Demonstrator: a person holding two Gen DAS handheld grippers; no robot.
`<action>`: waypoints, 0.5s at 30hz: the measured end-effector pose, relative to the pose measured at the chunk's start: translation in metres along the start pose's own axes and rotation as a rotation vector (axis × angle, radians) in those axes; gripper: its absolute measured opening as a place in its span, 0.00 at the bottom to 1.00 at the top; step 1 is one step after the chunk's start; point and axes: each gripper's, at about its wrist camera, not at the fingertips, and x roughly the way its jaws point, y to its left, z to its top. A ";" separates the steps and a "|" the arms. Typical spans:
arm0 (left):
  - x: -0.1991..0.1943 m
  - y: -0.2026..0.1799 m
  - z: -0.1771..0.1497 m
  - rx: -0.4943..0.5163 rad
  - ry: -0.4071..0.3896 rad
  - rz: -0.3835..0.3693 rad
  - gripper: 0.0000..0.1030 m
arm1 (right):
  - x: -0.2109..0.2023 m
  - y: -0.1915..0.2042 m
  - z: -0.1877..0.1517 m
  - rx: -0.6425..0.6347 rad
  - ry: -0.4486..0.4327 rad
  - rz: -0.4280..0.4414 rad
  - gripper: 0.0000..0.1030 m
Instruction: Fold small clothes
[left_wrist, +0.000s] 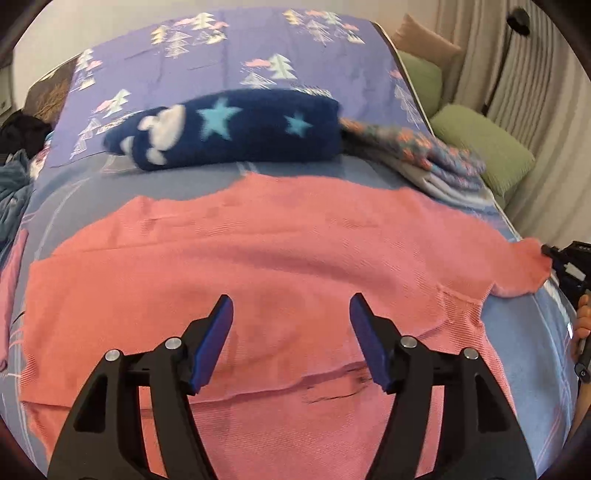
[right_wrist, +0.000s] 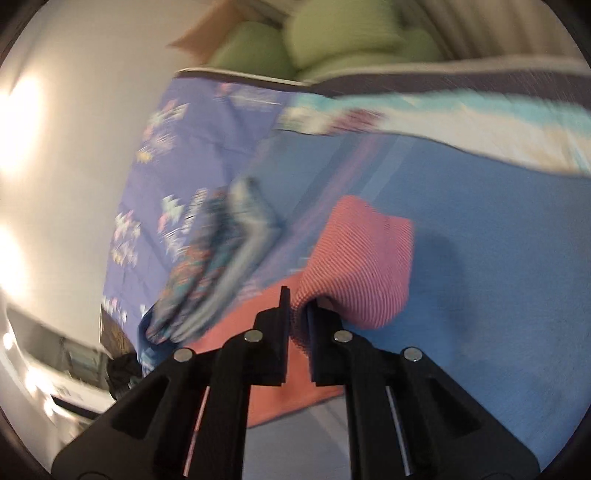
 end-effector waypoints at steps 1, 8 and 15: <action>-0.005 0.009 0.000 -0.015 -0.006 -0.001 0.65 | 0.000 0.016 -0.003 -0.034 0.000 0.020 0.08; -0.034 0.074 -0.011 -0.139 -0.038 0.005 0.67 | 0.024 0.171 -0.081 -0.372 0.100 0.223 0.08; -0.046 0.127 -0.028 -0.281 -0.044 -0.096 0.67 | 0.080 0.254 -0.234 -0.813 0.407 0.293 0.46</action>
